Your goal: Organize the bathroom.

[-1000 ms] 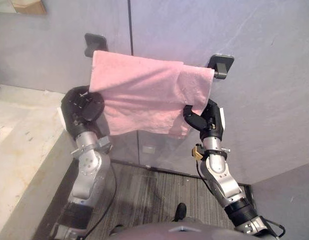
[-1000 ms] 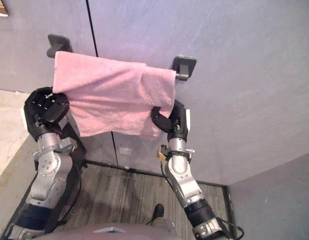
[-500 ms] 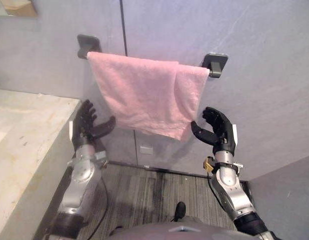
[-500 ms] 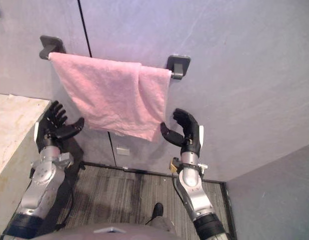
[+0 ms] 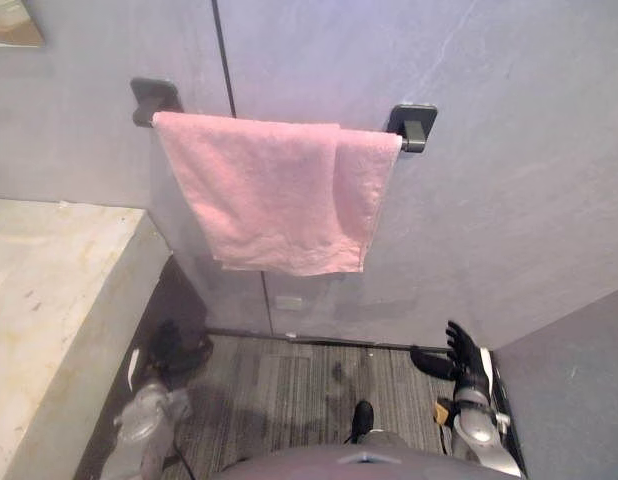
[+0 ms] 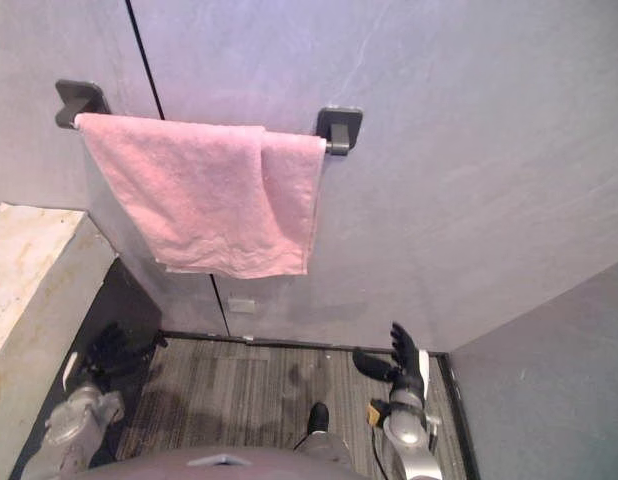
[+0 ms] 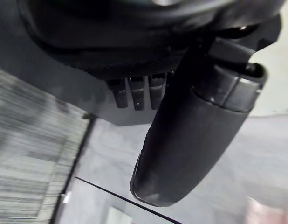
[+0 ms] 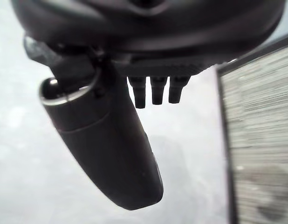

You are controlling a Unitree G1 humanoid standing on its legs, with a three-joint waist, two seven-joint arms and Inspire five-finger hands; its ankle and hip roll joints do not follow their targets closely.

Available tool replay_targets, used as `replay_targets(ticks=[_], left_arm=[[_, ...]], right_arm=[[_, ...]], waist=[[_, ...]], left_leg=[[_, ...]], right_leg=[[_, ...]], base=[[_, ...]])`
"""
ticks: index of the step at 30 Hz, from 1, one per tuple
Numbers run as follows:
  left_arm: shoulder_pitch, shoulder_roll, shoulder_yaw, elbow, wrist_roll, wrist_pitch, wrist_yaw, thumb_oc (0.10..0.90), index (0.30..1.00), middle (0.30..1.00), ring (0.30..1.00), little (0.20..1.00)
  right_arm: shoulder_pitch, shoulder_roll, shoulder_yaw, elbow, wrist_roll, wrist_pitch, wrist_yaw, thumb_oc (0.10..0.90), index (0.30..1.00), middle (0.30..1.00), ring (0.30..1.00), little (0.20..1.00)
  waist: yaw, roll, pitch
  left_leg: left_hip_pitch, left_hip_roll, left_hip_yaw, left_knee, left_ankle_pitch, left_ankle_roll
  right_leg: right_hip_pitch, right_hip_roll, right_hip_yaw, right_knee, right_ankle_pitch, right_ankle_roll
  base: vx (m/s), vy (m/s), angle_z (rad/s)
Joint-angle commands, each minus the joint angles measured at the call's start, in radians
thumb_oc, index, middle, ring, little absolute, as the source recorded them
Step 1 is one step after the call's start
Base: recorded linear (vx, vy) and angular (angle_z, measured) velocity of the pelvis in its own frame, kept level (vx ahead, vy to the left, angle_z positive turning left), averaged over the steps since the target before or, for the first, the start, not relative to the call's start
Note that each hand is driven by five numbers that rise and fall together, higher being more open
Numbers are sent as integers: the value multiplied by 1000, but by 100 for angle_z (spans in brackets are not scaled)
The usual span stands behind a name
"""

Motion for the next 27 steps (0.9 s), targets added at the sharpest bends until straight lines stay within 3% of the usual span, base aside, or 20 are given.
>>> replay_targets(ticks=[1, 3, 6, 12, 13, 14, 15, 18, 21, 23, 24, 25, 27], left_arm=[[-68, -4, 5, 61, -18, -60, -37, 800, 900, 900, 900, 900], [-93, -24, -1, 204, -53, -52, -59, 800, 900, 900, 900, 900], [-129, -52, 9, 414, -53, -34, -100, 800, 900, 900, 900, 900], [-169, -58, 16, 610, 4, 68, -122, 800, 900, 900, 900, 900], [-185, -53, 24, 674, 26, 108, -123, 800, 900, 900, 900, 900], [-191, -53, 27, 697, 30, 117, -123, 800, 900, 900, 900, 900], [-205, -54, 24, 731, 20, 122, -116, 800, 900, 900, 900, 900], [-217, -60, 24, 754, 12, 128, -107, 800, 900, 900, 900, 900], [-231, -71, 9, 770, 8, 136, -113, 800, 900, 900, 900, 900], [-236, -82, -5, 774, 57, 138, -114, 800, 900, 900, 900, 900], [-237, -83, -6, 774, 58, 139, -114, 800, 900, 900, 900, 900], [-246, -88, -28, 782, 70, 154, -115, 800, 900, 900, 900, 900], [-254, -93, -34, 789, 103, 165, -112, 800, 900, 900, 900, 900]], right_arm=[[-80, -30, -46, 39, 27, -10, 44, 800, 900, 900, 900, 900], [-91, -15, -37, 145, 42, 37, 69, 800, 900, 900, 900, 900], [-98, 1, -55, 335, 50, 39, 194, 800, 900, 900, 900, 900], [-104, 7, -23, 386, -1, 27, 338, 800, 900, 900, 900, 900], [-111, 9, -9, 399, 8, 19, 350, 800, 900, 900, 900, 900], [-113, 10, -11, 404, 25, 16, 351, 800, 900, 900, 900, 900], [-121, 15, -19, 426, 71, 14, 373, 800, 900, 900, 900, 900], [-131, 24, -26, 448, 61, 11, 397, 800, 900, 900, 900, 900], [-152, 41, -20, 478, 66, 61, 455, 800, 900, 900, 900, 900], [-174, 54, -12, 511, 67, 107, 523, 800, 900, 900, 900, 900], [-176, 55, -10, 512, 64, 108, 525, 800, 900, 900, 900, 900], [-189, 59, 8, 522, 58, 123, 530, 800, 900, 900, 900, 900], [-190, 58, 18, 518, 66, 135, 533, 800, 900, 900, 900, 900]], waist=[[0, 37, 26], [-1, 38, 26], [-4, 42, 22], [-13, 32, 31], [-15, 29, 37], [-14, 29, 38], [-14, 31, 46], [-10, 43, 46], [2, 57, 54], [27, 48, 44], [29, 47, 44], [52, 45, 36], [60, 42, 36]], left_leg=[[-45, -121, 39, 2, -25, 128], [-47, -125, 31, 2, -24, 127], [-55, -134, 10, 2, -22, 129], [-76, -135, 4, 2, -9, 118], [-91, -132, 5, 2, 1, 115], [-99, -129, 4, 2, 7, 117], [-110, -121, 10, 2, 11, 129], [-135, -106, 15, 2, 28, 137], [-192, -92, -4, 2, 66, 134], [-262, -106, -41, 2, 106, 130], [-265, -108, -44, 2, 108, 130], [-320, -114, -70, 2, 139, 118], [-344, -117, -96, 2, 162, 100]], right_leg=[[107, -23, -26, 33, -141, 132], [106, -23, -23, 37, -140, 134], [105, -20, -5, 36, -139, 135], [84, -29, -14, 28, -118, 146], [73, -19, -20, 50, -132, 142], [73, -9, -20, 66, -148, 137], [72, 16, -17, 151, -202, 122], [53, 40, -2, 259, -246, 112], [66, 96, 101, 368, -303, 106], [159, 152, 208, 305, -329, 84], [166, 154, 213, 300, -332, 83], [241, 186, 256, 206, -393, 44], [274, 204, 275, 141, -406, 22]], base=[[-53, 20, -1], [-41, 38, -3], [-25, 59, -3], [-66, 31, -3], [-225, 31, -8], [-353, 40, -7], [-255, 20, -3], [-284, 22, -12], [-396, -30, 26], [-326, -118, 13], [-325, -163, 16], [-235, -142, 26], [-236, -133, 34]])
